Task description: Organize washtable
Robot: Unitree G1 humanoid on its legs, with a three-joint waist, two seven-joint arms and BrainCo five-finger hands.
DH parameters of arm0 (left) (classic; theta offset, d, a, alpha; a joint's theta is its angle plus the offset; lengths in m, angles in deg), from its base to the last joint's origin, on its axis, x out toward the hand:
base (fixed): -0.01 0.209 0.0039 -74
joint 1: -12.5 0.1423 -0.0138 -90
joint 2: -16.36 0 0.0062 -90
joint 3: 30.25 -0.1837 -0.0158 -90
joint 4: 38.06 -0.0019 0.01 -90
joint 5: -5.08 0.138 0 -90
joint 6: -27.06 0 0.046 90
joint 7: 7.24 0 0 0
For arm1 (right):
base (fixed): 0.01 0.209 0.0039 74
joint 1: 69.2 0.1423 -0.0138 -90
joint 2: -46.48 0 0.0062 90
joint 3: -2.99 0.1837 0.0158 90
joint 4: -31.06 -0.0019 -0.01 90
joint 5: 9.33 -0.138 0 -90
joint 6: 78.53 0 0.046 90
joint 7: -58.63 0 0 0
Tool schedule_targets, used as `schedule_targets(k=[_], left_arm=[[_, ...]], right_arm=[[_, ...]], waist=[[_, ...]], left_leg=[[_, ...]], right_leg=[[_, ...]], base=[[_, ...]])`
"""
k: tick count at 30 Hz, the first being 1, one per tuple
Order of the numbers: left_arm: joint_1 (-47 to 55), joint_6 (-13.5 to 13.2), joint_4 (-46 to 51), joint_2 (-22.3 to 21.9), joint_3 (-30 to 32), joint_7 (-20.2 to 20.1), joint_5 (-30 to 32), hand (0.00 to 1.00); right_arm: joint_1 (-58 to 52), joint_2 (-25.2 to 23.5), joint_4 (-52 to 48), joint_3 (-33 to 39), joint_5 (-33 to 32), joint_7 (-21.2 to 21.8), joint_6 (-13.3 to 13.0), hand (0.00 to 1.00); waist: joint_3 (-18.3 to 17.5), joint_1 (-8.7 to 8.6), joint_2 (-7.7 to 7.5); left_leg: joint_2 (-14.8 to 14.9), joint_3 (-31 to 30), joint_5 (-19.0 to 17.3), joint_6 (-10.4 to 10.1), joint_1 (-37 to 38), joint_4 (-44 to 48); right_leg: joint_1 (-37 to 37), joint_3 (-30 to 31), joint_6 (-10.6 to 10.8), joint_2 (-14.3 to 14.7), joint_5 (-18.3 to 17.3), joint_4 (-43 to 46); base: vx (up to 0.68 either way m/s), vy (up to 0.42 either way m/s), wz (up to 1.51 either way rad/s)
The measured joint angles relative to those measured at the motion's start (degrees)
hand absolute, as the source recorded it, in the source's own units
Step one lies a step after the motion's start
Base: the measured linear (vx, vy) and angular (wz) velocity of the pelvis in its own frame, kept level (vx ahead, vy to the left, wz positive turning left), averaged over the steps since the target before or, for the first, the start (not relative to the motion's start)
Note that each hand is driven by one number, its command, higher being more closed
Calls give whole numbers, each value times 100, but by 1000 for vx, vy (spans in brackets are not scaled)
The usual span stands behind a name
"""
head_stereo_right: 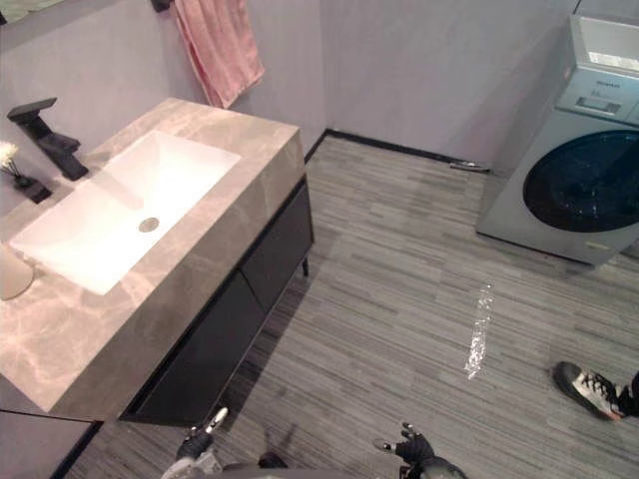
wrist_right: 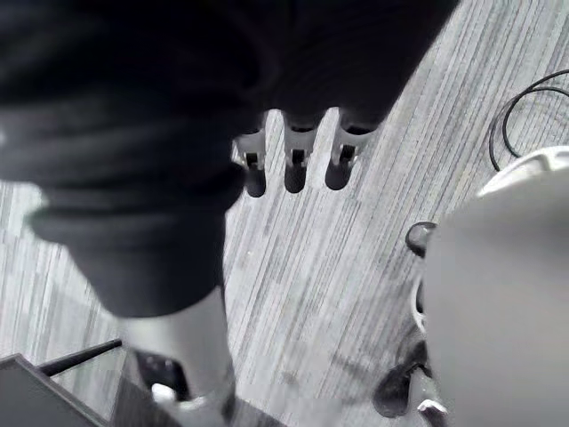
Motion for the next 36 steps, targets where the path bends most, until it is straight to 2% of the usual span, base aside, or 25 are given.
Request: schedule_targets(k=[2, 3, 4, 5, 6, 7, 8, 9, 10, 12, 14, 16, 20, 22, 23, 24, 25, 26, 27, 28, 30, 31, 32, 34, 36], left_arm=[[-7, -18, 15, 82, -150, 1, 71, 0], [-2, -6, -48, 130, -277, 2, 141, 0], [-2, -1, -80, 123, -365, 7, 155, 0], [1, -3, -103, 63, -384, 9, 203, 0], [37, -25, -111, 140, -340, 12, 222, 0], [4, -24, -250, 198, -348, 14, 229, 0], [19, -15, -287, 144, -355, 3, 240, 0], [34, -34, -279, 36, -333, 2, 247, 0], [82, -55, -286, -46, -330, 23, 248, 0], [78, -64, -301, -60, -343, 14, 279, 0], [63, -74, -352, -58, -375, 11, 321, 0], [-63, -75, -493, -43, -498, -9, 341, 0], [-311, -79, -530, 17, -684, -16, 568, 0], [-409, -79, -539, 134, -790, -16, 673, 0], [-412, -78, -541, 152, -813, -16, 675, 0], [-412, -75, -539, 201, -817, -15, 681, 0], [-392, -65, -544, 165, -811, -9, 724, 0], [-384, -52, -554, 153, -803, -6, 765, 0], [-341, -28, -551, 151, -812, -6, 791, 0], [-278, -26, -540, 159, -796, -6, 788, 0], [-177, -34, -506, 237, -783, 3, 787, 0], [-160, -37, -503, 263, -699, 5, 767, 0], [-174, -20, -548, 238, -612, 7, 769, 0], [-101, -24, -600, 122, -572, -7, 765, 0], [-99, -36, -600, 123, -542, -13, 756, 0]], right_arm=[[16, -83, -3, 7, -1, -7, -1, 0], [11, -65, -9, 44, -7, -14, -3, 0], [11, -32, -16, 55, -6, -14, -3, 0], [3, 3, -145, 54, -5, -10, -37, 0], [-24, -25, -229, 32, -7, -12, -88, 0], [-28, 22, -225, 62, -14, -23, -120, 0], [-24, 82, -196, 134, -21, -51, -106, 0], [-22, 149, -168, 214, -29, -90, -100, 0], [-27, 185, -172, 265, -69, -110, -95, 0], [-33, 193, -203, 285, -95, -106, -100, 0], [-39, 140, -207, 377, -99, -102, -101, 0], [-28, 120, -216, 514, -94, -103, -110, 0], [60, 129, -215, 649, -135, -117, -100, 0], [129, 75, -210, 642, -128, -123, -75, 0], [129, 66, -209, 634, -125, -122, -72, 0], [133, 28, -215, 597, -122, -122, -67, 0], [175, 18, -257, 608, -128, -110, -61, 0], [234, 27, -259, 631, -123, -115, -43, 0], [229, 37, -256, 640, -108, -112, -41, 0], [222, 17, -210, 639, -73, -111, -40, 0], [239, -43, -198, 634, -34, -103, -6, 0], [316, -59, -201, 634, -30, -105, -5, 0], [372, -11, -190, 637, -30, -107, -8, 0], [382, 59, -136, 633, -27, -108, 7, 0], [339, 90, -7, 609, -18, -107, 23, 0]], waist=[[91, 15, -115], [126, 10, -66], [219, 19, 89], [314, 12, 265], [336, 53, 80], [423, 44, 152], [405, 60, 226], [417, 152, 333], [420, 167, 470], [419, 149, 510], [426, 118, 503], [419, -20, 500], [435, -22, 494], [542, -20, 328], [548, -14, 308], [581, -12, 250], [605, -4, 292], [620, -23, 307], [644, -16, 362], [641, 1, 364], [535, 22, 229], [471, 67, 98], [465, 68, 235], [331, 97, 369], [303, 164, 355]], left_leg=[[-36, -63, 62, -21, 113, -66], [5, -161, 108, -79, 218, -75], [107, -245, 132, -79, 280, -12], [379, -643, 128, -88, 259, 316], [303, -1002, 92, -116, 168, 634], [199, -2021, -124, -360, 73, 800], [36, -2512, -185, -454, 78, 767], [-159, -3037, -202, -475, 157, 610], [-343, -3583, -185, -531, 281, 314], [-423, -3769, -231, -591, 334, 248], [-477, -3701, -298, -608, 609, 24], [-608, -3624, -339, -545, 818, -321], [-891, -3418, -388, -454, 771, -771], [-989, -3160, -474, -317, 789, -719], [-991, -3108, -490, -294, 787, -706], [-984, -2899, -504, -262, 791, -684], [-894, -2649, -567, -157, 800, -718], [-861, -2560, -590, -132, 825, -746], [-814, -2382, -590, -132, 904, -746], [-786, -2223, -591, -134, 987, -747], [-798, -1912, -603, -159, 1097, -720], [-832, -1694, -638, -215, 1090, -639], [-764, -1611, -645, -226, 1075, -601], [-514, -1388, -641, -227, 909, -340], [-312, -1133, -640, -228, 896, -2]], right_leg=[[135, -104, 0, -8, 0, 33], [144, -116, -1, -44, 0, 339], [27, -114, -24, -75, -15, 689], [-40, -33, -67, 31, -316, 539], [38, 152, -221, 89, 467, -601], [124, 277, -142, 94, 782, -554], [87, 415, -140, 82, 781, -528], [-3, 626, -131, 50, 787, -502], [-151, 943, -63, 39, 844, -474], [-290, 1255, -57, 45, 950, -499], [-291, 1499, -20, -37, 1006, -497], [-402, 1669, 57, -104, 1056, -445], [-1025, 2140, 243, -295, 1259, -277], [-1186, 2263, 271, -374, 1461, -277], [-1210, 2227, 252, -373, 1505, -277], [-1257, 1941, 132, -369, 1691, -335], [-1306, 1470, -123, -373, 1520, -156], [-1371, 1203, -218, -468, 1228, 246], [-1447, 744, -339, -640, 646, 1097], [-1391, 496, -394, -755, 347, 1545], [-1213, 98, -384, -914, 3, 1907], [-1240, 96, -241, -828, -53, 1634], [-1241, 264, -229, -579, 101, 1343], [-1148, 539, -207, -162, 484, 546], [-1019, 906, -264, 118, 739, 46]], base=[[48, -54, 21], [45, -38, 16], [27, -66, -2], [-41, -70, -24], [-124, -125, -20], [-127, -47, -29], [-68, 7, -53], [45, 158, -109], [74, 149, -112], [70, 135, -101], [26, 183, -72], [-27, 177, -42], [-113, 205, -52], [-162, 173, -58], [-172, 86, -63], [-174, -7, -71], [-147, -16, -76], [-103, -15, -67], [-39, 15, -57], [-11, -34, -69], [51, -95, -83], [41, -138, -114], [2, -142, -113], [-4, -131, -105], [36, -146, -106]])
